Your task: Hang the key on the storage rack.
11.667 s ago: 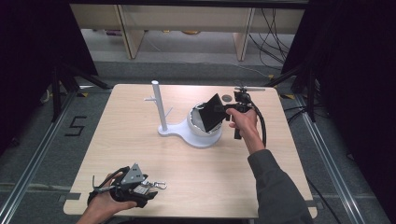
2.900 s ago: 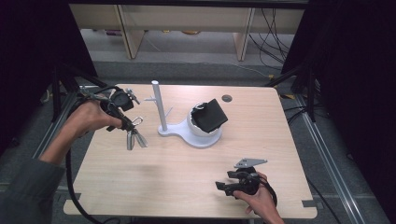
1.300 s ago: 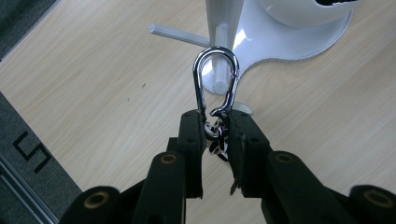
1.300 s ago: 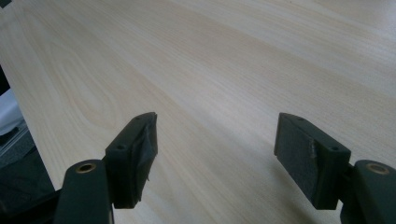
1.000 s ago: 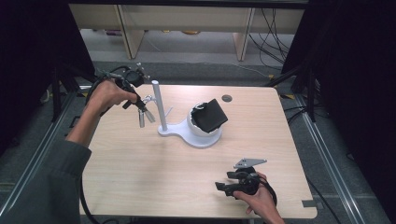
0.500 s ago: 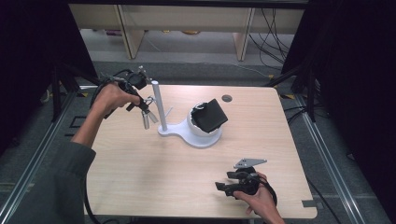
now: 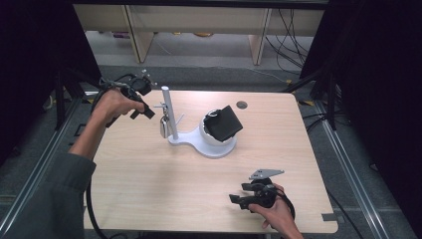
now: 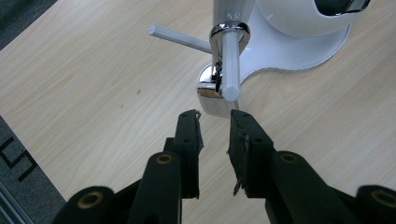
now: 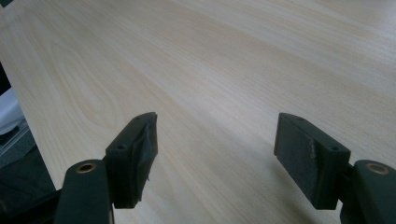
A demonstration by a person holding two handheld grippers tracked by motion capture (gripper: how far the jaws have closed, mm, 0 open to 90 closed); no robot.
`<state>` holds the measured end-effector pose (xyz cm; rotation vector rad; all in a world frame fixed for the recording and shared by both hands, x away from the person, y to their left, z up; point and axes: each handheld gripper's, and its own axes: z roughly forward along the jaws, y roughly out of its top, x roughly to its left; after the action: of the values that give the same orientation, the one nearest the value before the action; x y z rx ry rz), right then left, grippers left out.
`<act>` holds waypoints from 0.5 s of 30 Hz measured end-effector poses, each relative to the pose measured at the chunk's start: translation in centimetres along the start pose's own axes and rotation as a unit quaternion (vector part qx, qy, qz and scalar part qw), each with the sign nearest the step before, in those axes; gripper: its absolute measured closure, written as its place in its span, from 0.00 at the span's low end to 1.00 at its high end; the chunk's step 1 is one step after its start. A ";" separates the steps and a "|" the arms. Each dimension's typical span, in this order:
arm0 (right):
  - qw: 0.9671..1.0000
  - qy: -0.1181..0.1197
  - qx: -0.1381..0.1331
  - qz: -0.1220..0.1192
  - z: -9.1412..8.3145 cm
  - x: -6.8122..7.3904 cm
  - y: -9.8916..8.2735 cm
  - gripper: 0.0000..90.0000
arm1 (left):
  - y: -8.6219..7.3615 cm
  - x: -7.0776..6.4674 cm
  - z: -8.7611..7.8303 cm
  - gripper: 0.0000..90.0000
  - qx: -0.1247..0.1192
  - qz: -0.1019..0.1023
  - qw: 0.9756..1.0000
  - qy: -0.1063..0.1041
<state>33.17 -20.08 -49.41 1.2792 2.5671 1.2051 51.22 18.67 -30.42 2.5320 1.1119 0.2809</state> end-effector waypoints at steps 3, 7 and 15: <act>1.000 -0.002 0.001 0.003 0.0 0.0 0.0 0.35 | -0.1 0.0 -0.1 0.79 -0.001 0.003 1.000 0.000; 1.000 -0.008 -0.002 0.000 -0.1 -0.1 0.0 0.34 | -0.3 -0.1 -0.3 0.74 -0.002 0.001 1.000 -0.006; 1.000 -0.006 -0.002 0.001 -0.1 -0.1 0.0 0.34 | -1.0 -0.7 -0.7 0.65 -0.002 0.000 1.000 -0.014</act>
<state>33.18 -20.17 -49.35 1.2843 2.5541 1.2002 49.86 18.95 -30.23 2.5254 1.0995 0.2463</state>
